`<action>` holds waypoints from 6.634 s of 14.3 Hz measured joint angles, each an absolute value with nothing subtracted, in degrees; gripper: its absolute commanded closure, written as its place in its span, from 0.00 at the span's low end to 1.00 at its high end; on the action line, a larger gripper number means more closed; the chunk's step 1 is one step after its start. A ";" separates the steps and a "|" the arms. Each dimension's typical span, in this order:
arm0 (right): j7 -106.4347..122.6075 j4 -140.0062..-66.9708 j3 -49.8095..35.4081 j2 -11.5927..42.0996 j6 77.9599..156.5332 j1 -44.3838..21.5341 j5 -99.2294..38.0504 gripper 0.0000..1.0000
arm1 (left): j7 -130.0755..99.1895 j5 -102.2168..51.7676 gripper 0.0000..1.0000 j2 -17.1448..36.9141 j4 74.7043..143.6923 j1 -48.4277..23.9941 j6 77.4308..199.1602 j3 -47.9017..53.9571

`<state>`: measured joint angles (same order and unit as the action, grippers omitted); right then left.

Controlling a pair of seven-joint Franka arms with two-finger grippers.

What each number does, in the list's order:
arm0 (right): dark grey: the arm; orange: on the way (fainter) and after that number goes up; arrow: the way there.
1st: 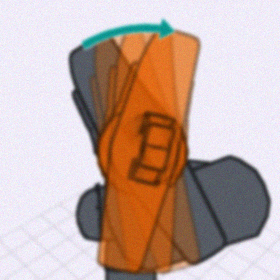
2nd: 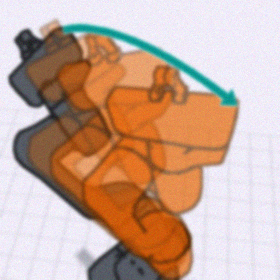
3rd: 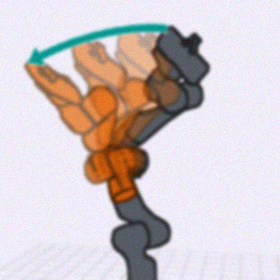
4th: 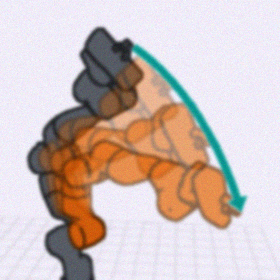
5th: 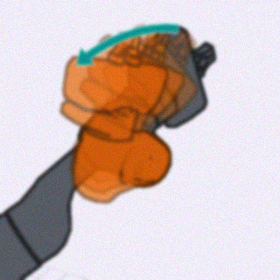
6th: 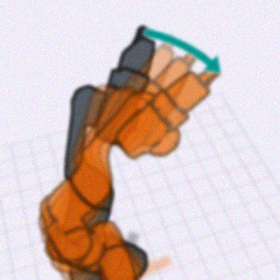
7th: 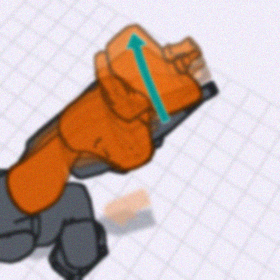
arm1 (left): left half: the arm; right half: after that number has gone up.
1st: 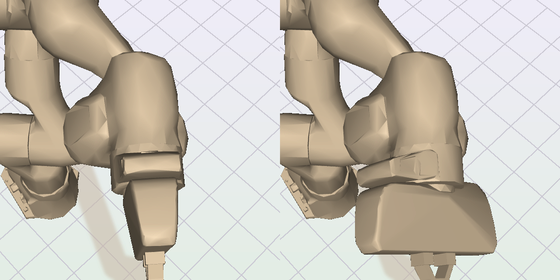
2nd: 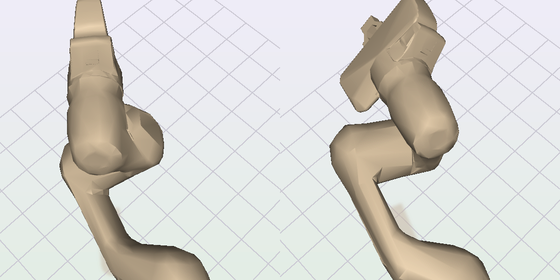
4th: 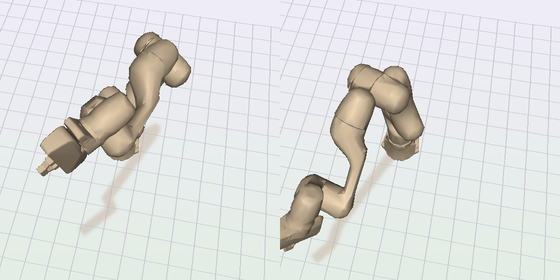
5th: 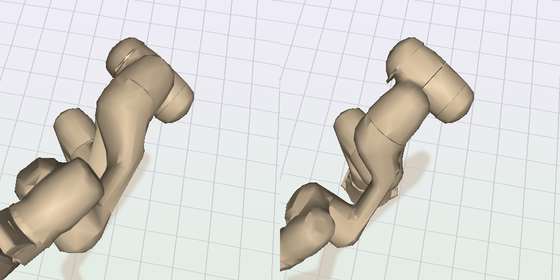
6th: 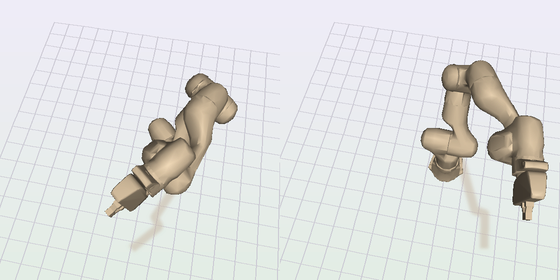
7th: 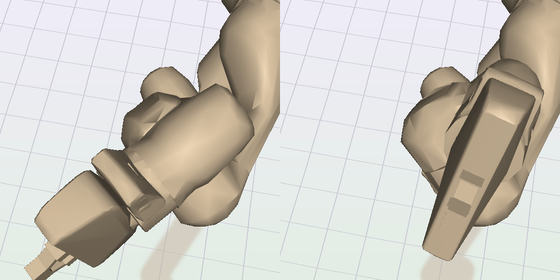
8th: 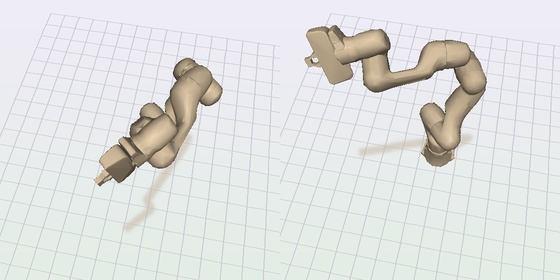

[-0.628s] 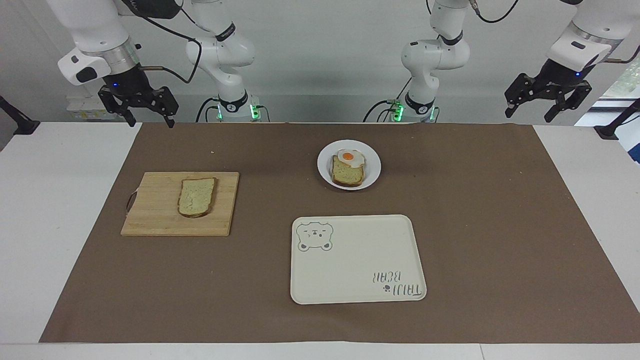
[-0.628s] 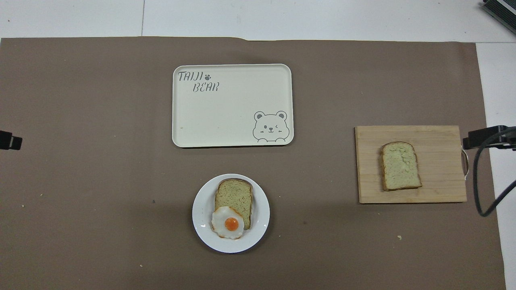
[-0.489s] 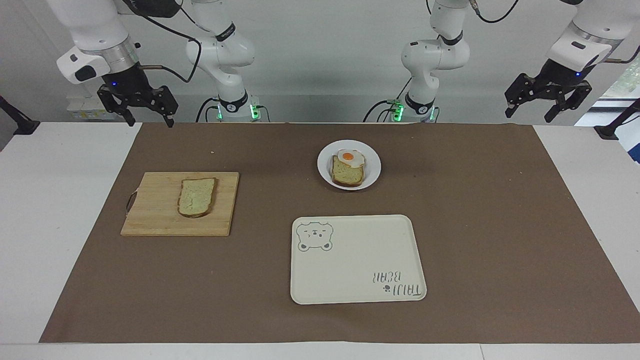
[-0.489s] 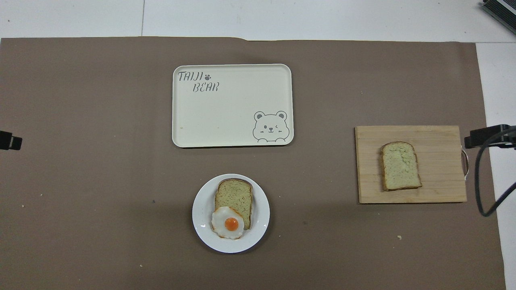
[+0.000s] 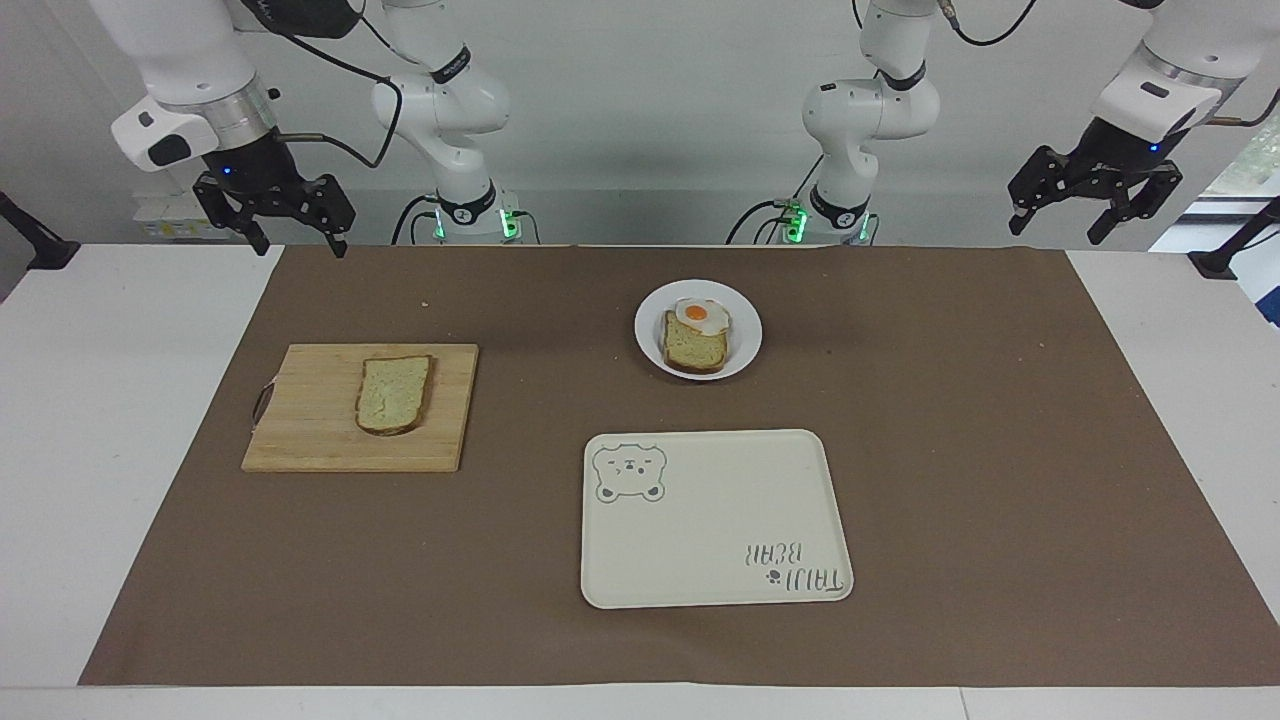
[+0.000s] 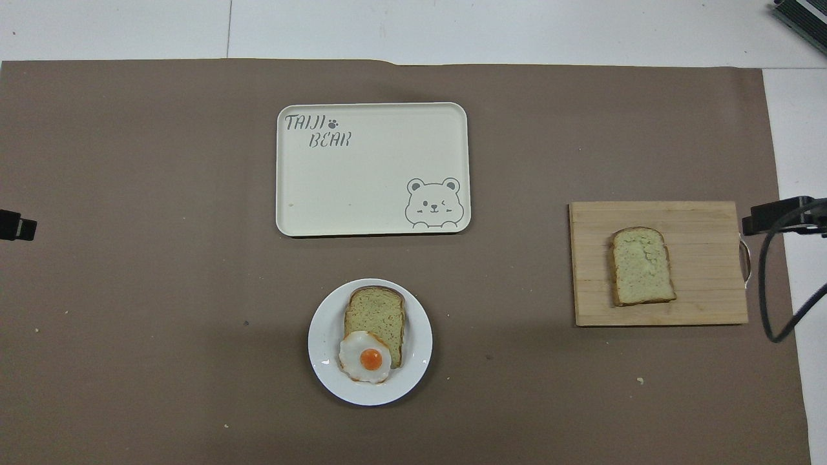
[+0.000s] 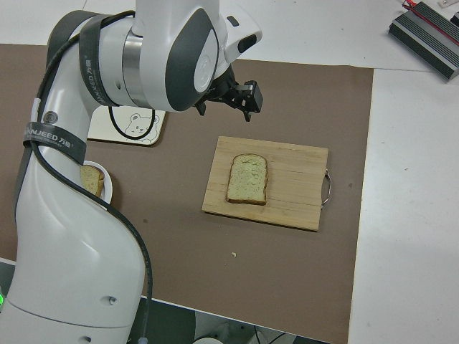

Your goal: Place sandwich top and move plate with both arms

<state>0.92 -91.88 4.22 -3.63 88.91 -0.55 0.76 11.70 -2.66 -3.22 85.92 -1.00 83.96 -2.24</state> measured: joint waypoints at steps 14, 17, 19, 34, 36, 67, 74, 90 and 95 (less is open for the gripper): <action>0.92 -91.93 4.22 -3.63 88.87 -0.55 0.76 0.00 | 11.63 -2.66 0.00 -3.23 85.92 -0.93 83.87 -2.40; 0.91 -91.93 4.22 -3.63 88.87 -0.55 0.76 0.00 | 11.62 -2.66 0.00 -3.23 85.92 -0.93 83.87 -2.40; 0.91 -91.93 4.22 -3.63 88.87 -0.55 0.76 0.00 | 11.62 -2.66 0.00 -3.23 85.92 -0.93 83.87 -2.40; 0.92 -92.00 4.22 -3.63 88.87 -0.55 0.76 0.00 | 11.58 -2.66 0.00 -3.24 85.92 -0.93 83.87 -2.40; 0.92 -92.08 4.22 -3.63 88.78 -0.55 0.76 0.00 | 11.58 -2.66 0.00 -3.24 85.92 -0.93 83.87 -2.40; 0.92 -92.15 4.43 -3.63 88.76 -0.36 0.76 0.00 | 11.55 -2.66 0.00 -3.24 85.92 -0.93 83.87 -2.40; 0.92 -92.15 4.43 -3.63 88.76 -0.36 0.76 0.00 | 11.54 -2.66 0.00 -3.24 85.92 -0.93 83.87 -2.40; 1.17 -92.46 4.87 -4.10 87.56 -0.34 0.76 0.00 | 11.53 -2.66 0.00 -3.24 85.92 -0.93 83.87 -2.40; 1.42 -95.75 4.88 -4.09 90.92 -0.34 0.76 0.00 | 11.53 -2.66 0.00 -3.24 85.92 -0.93 83.87 -2.40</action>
<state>1.42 -95.75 4.88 -4.09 90.92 -0.34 0.76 11.53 -2.66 -3.24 85.92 -0.93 83.87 -2.40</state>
